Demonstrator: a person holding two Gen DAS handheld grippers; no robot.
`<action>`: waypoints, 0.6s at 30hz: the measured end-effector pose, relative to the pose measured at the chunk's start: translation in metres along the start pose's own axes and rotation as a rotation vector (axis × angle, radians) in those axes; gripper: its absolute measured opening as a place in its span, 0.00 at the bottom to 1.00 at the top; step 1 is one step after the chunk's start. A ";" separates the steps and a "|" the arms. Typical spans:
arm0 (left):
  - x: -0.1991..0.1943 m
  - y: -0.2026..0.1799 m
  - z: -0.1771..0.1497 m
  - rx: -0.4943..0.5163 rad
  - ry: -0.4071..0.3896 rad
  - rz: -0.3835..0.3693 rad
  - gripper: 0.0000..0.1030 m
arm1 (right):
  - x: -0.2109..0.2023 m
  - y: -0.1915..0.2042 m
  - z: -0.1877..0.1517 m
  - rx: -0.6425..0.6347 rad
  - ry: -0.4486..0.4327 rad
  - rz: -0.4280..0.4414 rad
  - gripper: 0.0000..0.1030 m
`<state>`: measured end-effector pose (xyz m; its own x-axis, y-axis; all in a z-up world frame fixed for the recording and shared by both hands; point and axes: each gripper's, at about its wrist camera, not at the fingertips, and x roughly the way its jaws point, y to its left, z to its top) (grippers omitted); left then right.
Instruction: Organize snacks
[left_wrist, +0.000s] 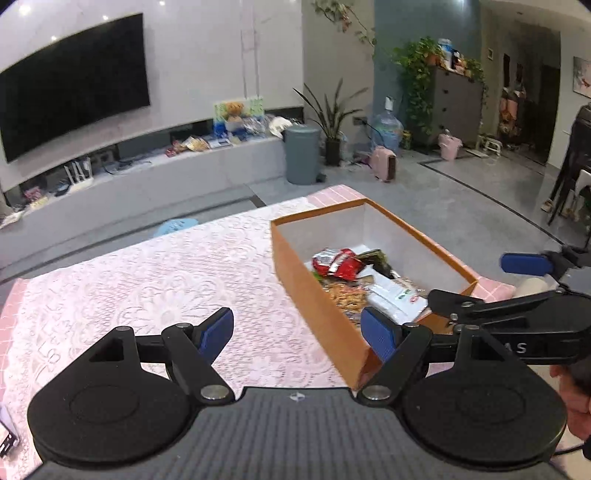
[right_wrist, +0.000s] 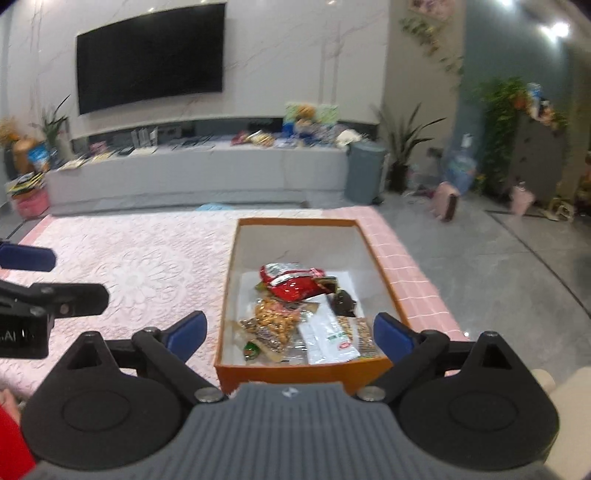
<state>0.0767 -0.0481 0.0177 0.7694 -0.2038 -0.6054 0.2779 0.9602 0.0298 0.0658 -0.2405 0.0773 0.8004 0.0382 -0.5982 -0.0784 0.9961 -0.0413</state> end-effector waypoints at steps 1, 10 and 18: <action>0.002 0.002 -0.005 -0.017 -0.005 -0.003 0.89 | -0.001 0.001 -0.006 0.014 -0.013 -0.004 0.92; 0.022 0.014 -0.053 -0.110 -0.040 -0.014 0.87 | 0.017 0.002 -0.052 0.102 -0.061 -0.042 0.92; 0.039 0.013 -0.075 -0.127 0.012 -0.001 0.87 | 0.028 0.001 -0.069 0.143 -0.073 -0.053 0.92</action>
<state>0.0668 -0.0294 -0.0650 0.7621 -0.2033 -0.6147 0.2027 0.9766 -0.0717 0.0471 -0.2444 0.0054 0.8428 -0.0146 -0.5380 0.0468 0.9978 0.0462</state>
